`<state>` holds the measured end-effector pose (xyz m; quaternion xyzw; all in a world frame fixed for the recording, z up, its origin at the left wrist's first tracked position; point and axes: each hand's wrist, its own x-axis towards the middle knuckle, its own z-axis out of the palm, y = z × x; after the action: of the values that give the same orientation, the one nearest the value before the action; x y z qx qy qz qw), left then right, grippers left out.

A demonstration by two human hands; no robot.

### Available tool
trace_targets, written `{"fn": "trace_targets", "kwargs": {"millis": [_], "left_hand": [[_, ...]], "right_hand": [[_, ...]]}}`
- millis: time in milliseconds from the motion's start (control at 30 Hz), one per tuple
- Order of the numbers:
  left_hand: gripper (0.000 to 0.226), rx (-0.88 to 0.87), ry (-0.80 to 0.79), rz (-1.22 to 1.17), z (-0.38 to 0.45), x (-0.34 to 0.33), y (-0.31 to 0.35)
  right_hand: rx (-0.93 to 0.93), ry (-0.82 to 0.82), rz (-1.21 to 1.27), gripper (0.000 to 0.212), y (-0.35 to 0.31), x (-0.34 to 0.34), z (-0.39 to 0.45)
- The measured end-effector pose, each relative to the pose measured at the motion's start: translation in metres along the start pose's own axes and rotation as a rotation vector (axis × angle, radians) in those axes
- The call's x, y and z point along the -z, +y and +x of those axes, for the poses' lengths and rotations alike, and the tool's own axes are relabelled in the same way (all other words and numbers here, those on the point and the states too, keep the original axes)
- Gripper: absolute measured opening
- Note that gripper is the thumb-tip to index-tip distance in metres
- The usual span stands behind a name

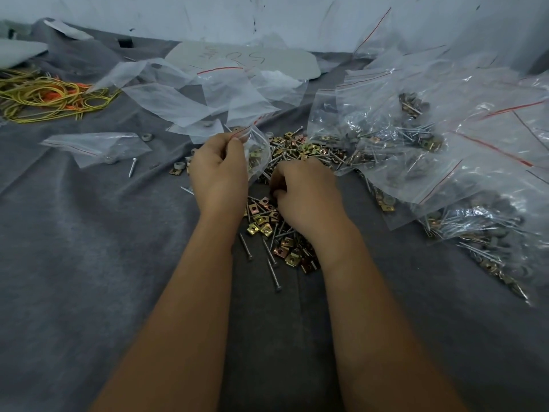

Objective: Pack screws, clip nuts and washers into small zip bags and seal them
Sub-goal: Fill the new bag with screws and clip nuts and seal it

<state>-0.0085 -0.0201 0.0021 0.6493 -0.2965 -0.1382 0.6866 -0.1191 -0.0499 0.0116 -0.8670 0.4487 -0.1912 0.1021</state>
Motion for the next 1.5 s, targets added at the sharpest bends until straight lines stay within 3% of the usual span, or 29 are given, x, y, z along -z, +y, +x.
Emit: {"fn": "trace_targets", "kwargs": {"millis": [267, 400, 533, 667, 800, 967, 1133, 1367, 1500], "left_hand": [[0.025, 0.003, -0.011, 0.037, 0.0, 0.0, 0.0], [0.022, -0.039, -0.108, 0.096, -0.003, -0.001, -0.002], [0.023, -0.075, -0.158, 0.128, -0.004, 0.0, -0.002], [0.024, -0.086, -0.155, 0.119, -0.004, 0.0, -0.001], [0.025, -0.068, -0.029, 0.102, -0.001, 0.002, -0.001], [0.025, -0.034, 0.214, -0.131, 0.01, 0.01, 0.004], [0.028, 0.101, 0.199, -0.234, 0.016, 0.02, 0.004], [0.029, 0.168, 0.053, -0.249, 0.014, 0.024, 0.01], [0.026, 0.115, -0.127, -0.22, 0.011, 0.024, 0.01]], "right_hand": [[-0.021, 0.283, 0.452, 0.013, 0.0, -0.003, 0.007], [0.062, 0.431, 0.474, 0.011, -0.004, -0.006, 0.004], [0.047, 0.37, 0.289, 0.011, -0.001, -0.013, 0.005], [0.039, 0.264, 0.386, 0.019, -0.001, -0.014, 0.007], [0.01, 0.318, 0.616, 0.026, -0.002, -0.006, 0.006], [-0.209, 0.395, 0.692, 0.027, 0.015, 0.002, 0.005], [-0.288, 0.282, 0.559, 0.037, 0.028, -0.002, 0.008], [0.036, 0.102, 0.096, 0.03, 0.018, -0.011, 0.013], [0.029, 0.075, -0.069, 0.031, 0.014, -0.013, 0.017]]}}
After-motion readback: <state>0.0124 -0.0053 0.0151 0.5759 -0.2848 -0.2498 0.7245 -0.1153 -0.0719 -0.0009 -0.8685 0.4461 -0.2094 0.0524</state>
